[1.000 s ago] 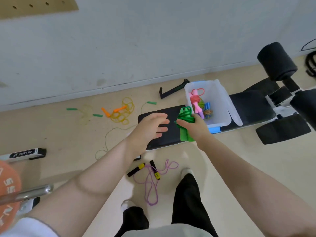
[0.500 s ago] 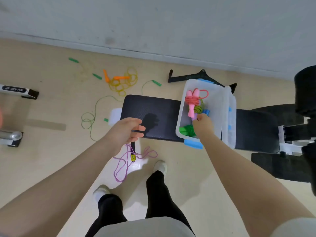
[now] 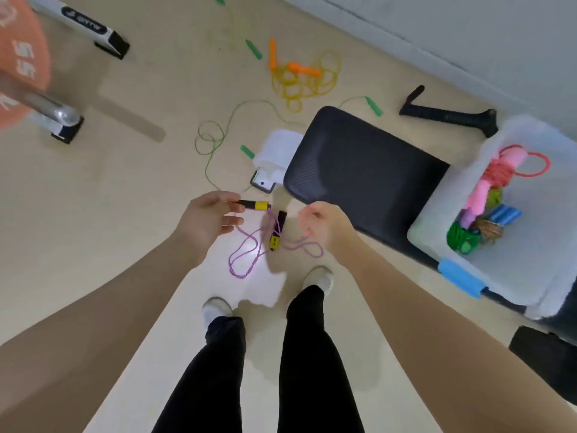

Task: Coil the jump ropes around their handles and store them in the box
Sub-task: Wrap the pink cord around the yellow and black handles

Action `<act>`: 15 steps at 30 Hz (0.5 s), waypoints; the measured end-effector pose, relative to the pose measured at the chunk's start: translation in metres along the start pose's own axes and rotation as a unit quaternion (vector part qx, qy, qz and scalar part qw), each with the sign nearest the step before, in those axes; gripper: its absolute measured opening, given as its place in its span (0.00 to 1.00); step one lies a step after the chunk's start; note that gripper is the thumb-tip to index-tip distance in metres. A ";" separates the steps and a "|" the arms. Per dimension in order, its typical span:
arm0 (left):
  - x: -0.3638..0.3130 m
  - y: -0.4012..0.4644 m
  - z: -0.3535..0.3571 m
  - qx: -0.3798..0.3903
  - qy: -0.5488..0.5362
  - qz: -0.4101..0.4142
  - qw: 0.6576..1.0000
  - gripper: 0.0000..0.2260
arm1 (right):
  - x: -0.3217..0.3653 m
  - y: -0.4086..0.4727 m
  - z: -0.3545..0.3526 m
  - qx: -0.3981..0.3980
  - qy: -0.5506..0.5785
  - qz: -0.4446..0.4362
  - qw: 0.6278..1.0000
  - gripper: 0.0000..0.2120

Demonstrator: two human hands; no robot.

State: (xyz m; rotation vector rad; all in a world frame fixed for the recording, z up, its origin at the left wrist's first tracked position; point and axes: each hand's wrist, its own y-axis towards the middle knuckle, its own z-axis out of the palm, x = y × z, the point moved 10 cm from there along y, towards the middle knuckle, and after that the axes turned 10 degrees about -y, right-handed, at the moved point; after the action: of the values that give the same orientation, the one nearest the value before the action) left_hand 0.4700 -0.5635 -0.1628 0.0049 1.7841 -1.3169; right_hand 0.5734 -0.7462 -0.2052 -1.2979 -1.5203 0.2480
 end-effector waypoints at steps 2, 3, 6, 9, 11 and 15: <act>0.028 0.035 -0.025 -0.014 -0.006 0.012 1.000 0.10 | -0.015 0.035 0.047 0.021 -0.070 -0.006 0.997 0.07; 0.045 0.054 -0.036 -0.023 -0.003 0.013 1.000 0.11 | -0.025 0.051 0.069 0.034 -0.109 0.003 0.993 0.09; 0.100 0.118 -0.067 -0.058 0.016 0.007 0.998 0.12 | -0.064 0.105 0.129 0.064 -0.184 0.041 0.980 0.14; 0.158 0.193 -0.083 -0.063 0.054 0.008 0.997 0.11 | -0.110 0.168 0.177 0.039 -0.208 0.070 0.975 0.14; 0.193 0.246 -0.087 -0.056 0.076 0.024 0.995 0.11 | -0.140 0.217 0.203 0.010 -0.222 0.076 0.972 0.11; 0.251 0.338 -0.079 -0.039 0.186 0.100 0.977 0.17 | -0.198 0.302 0.235 -0.016 -0.239 0.105 0.965 0.10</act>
State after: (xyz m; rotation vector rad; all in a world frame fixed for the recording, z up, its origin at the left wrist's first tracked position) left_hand 0.4298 -0.4743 -0.5798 0.4021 2.0841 -1.1526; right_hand 0.5303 -0.6841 -0.6297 -1.4972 -1.7879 0.7175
